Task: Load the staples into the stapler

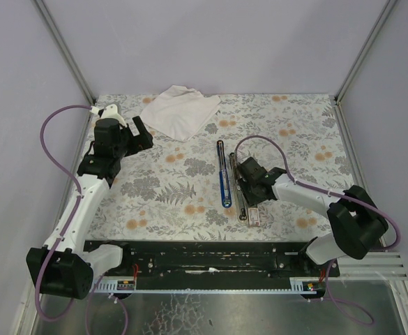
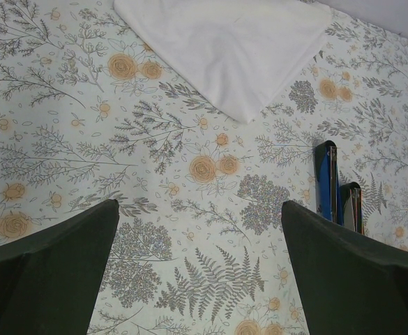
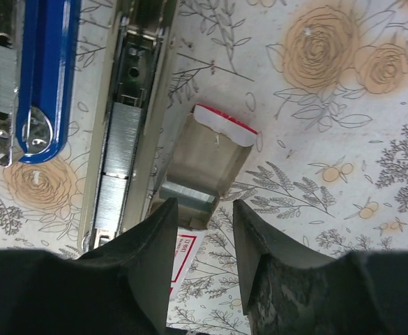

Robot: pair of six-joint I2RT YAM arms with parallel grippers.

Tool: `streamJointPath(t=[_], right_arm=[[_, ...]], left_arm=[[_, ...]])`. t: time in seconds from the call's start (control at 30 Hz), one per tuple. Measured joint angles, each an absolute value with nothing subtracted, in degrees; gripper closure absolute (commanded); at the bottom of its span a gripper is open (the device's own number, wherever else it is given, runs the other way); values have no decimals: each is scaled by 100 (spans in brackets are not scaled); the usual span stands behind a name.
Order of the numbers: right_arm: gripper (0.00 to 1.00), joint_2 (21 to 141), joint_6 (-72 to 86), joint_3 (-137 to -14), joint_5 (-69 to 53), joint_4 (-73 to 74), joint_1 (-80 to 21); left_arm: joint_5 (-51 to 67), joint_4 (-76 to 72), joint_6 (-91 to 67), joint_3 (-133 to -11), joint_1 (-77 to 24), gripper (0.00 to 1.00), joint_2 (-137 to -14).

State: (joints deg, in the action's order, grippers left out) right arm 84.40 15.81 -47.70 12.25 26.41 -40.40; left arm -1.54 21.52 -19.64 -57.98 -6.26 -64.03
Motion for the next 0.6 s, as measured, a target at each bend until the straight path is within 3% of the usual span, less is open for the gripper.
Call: streamJointPath(t=[0.6], right_arm=[[64, 8818, 1350, -4838, 945, 2615, -4034]], left_arm=[[-152, 2152, -1964, -5798, -626, 0, -6407]])
